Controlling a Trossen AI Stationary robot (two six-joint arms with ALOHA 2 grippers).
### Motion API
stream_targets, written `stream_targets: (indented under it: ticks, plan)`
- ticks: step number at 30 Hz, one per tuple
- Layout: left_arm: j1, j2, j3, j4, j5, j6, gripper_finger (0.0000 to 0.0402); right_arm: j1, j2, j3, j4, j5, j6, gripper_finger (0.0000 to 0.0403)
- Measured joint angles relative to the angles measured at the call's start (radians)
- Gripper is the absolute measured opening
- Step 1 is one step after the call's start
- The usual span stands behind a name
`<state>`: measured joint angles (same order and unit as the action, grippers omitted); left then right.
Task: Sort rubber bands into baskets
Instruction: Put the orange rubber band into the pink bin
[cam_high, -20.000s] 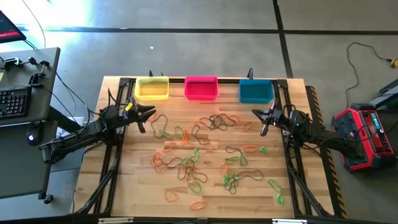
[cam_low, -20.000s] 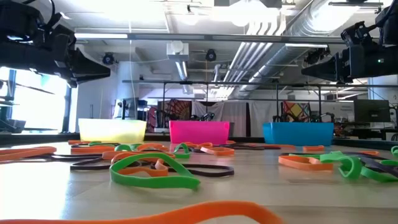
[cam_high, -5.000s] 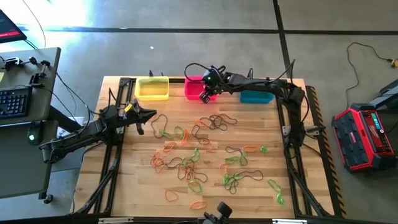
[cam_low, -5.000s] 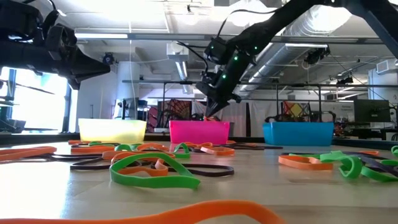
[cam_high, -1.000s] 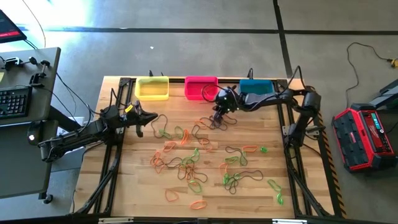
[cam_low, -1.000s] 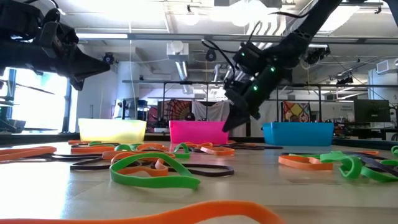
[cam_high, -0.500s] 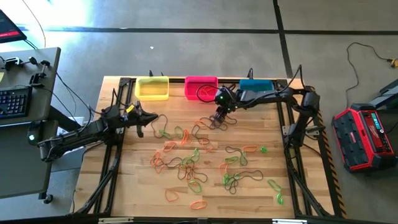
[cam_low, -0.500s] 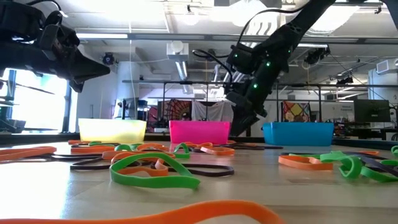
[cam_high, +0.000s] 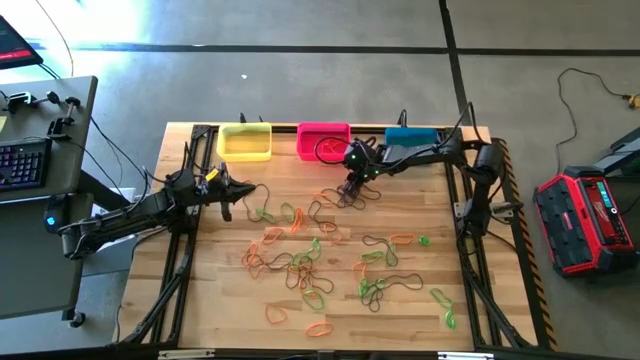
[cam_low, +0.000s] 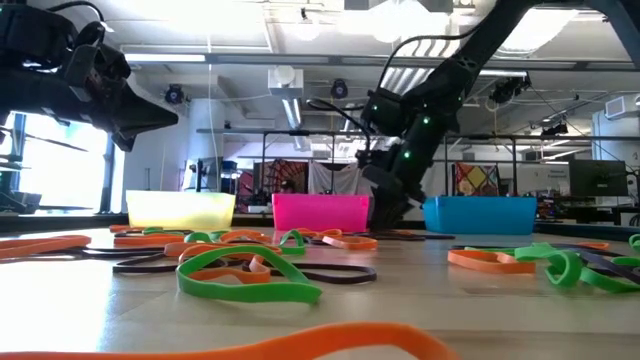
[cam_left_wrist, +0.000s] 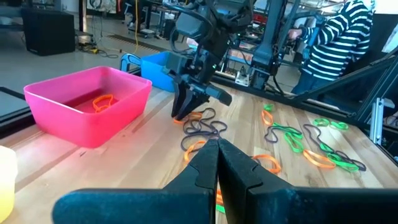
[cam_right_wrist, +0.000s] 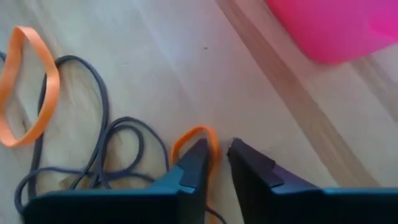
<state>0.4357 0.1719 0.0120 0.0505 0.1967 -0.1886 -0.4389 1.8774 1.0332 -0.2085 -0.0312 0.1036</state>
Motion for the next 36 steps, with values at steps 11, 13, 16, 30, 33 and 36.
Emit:
stream_targets:
  ticks: [11,13,16,30,33,36]
  plan:
    - [0.000,0.000,0.000,-0.001,-0.002,-0.001,0.0000,0.039,-0.007,0.144,-0.011,-0.002,-0.066,0.0003]
    - [0.000,0.000,0.000,-0.001,-0.003,-0.001,0.0000,0.050,-0.007,0.182,-0.016,0.015,-0.083,0.0002]
    - [0.000,0.000,0.000,-0.001,-0.003,-0.001,0.0000,0.065,-0.007,0.234,-0.018,0.111,-0.114,0.0001]
    - [0.000,0.000,0.000,-0.001,-0.002,0.000,0.0000,-0.071,0.048,0.340,0.031,0.118,-0.165,0.0000]
    - [0.000,0.000,0.000,-0.001,-0.002,-0.001,0.0000,-0.112,0.096,0.376,0.007,0.068,-0.165,0.0000]
    - [0.000,0.000,0.000,-0.001,-0.002,-0.007,0.0000,-0.139,0.140,0.434,-0.037,0.019,-0.165,0.0000]
